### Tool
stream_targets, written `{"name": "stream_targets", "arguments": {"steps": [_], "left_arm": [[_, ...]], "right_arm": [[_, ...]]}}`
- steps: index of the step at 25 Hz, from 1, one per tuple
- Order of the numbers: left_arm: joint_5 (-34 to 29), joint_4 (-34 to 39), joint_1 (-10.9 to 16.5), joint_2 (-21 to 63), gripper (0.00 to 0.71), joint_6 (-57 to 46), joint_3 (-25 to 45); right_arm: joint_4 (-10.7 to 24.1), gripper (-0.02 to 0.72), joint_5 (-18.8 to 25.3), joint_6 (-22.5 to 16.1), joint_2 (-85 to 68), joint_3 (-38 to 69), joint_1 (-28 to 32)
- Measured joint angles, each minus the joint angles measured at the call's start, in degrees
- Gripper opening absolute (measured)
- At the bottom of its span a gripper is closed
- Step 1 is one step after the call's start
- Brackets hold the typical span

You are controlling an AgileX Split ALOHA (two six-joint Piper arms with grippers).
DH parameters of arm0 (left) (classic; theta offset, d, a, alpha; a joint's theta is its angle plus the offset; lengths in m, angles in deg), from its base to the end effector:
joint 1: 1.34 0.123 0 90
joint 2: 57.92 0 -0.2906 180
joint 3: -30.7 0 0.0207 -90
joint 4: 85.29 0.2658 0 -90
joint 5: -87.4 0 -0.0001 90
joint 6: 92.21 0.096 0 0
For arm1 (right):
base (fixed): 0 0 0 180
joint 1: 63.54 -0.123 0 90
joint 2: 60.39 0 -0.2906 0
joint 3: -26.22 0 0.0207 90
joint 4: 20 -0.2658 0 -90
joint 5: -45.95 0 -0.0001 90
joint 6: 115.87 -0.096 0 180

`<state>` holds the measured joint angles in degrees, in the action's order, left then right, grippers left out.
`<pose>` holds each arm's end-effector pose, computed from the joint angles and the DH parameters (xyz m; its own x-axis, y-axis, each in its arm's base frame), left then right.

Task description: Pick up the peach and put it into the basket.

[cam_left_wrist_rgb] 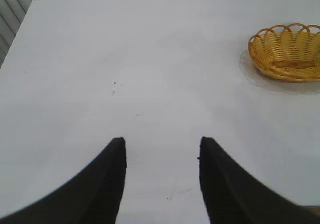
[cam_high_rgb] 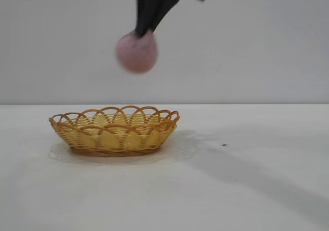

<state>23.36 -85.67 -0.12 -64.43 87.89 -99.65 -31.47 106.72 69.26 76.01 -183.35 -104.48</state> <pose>0.0034 -0.0005 0.2728 -0.5029 -0.0119 -0.8643 -0.0167 0.9999 -0.0040 0.3606 0.3349 0.1741 -0.7425 -0.6321 -0.2216 -0.6678 0.7244 0.1712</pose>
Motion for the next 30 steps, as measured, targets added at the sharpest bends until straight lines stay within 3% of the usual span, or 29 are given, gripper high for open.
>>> {"name": "stream_targets", "arguments": {"steps": [7,9,13,14,17,19,23,30], "left_arm": [[0.00,0.00,0.00,0.00,0.335,0.00,0.00],[0.00,0.00,0.00,0.00,0.335,0.00,0.00],[0.00,0.00,0.00,0.00,0.335,0.00,0.00],[0.00,0.00,0.00,0.00,0.335,0.00,0.00],[0.00,0.00,0.00,0.00,0.335,0.00,0.00],[0.00,0.00,0.00,0.00,0.335,0.00,0.00],[0.00,0.00,0.00,0.00,0.335,0.00,0.00],[0.00,0.00,0.00,0.00,0.335,0.00,0.00]], "right_arm": [[0.00,0.393,-1.72,0.00,-0.59,0.00,-0.12],[0.45,0.449,-1.32,0.00,-1.83,0.00,-0.12],[3.82,0.436,0.46,-1.65,-7.31,0.00,0.78],[5.12,0.477,1.02,-3.63,-8.81,0.00,1.82],[10.74,0.461,3.07,-9.53,-11.10,-0.09,7.65],[13.29,0.461,5.65,-10.81,-11.25,-0.09,13.31],[14.76,0.461,7.02,-11.51,-11.14,3.35,23.01],[14.89,0.461,4.00,-11.37,-11.14,11.75,30.84]]}}
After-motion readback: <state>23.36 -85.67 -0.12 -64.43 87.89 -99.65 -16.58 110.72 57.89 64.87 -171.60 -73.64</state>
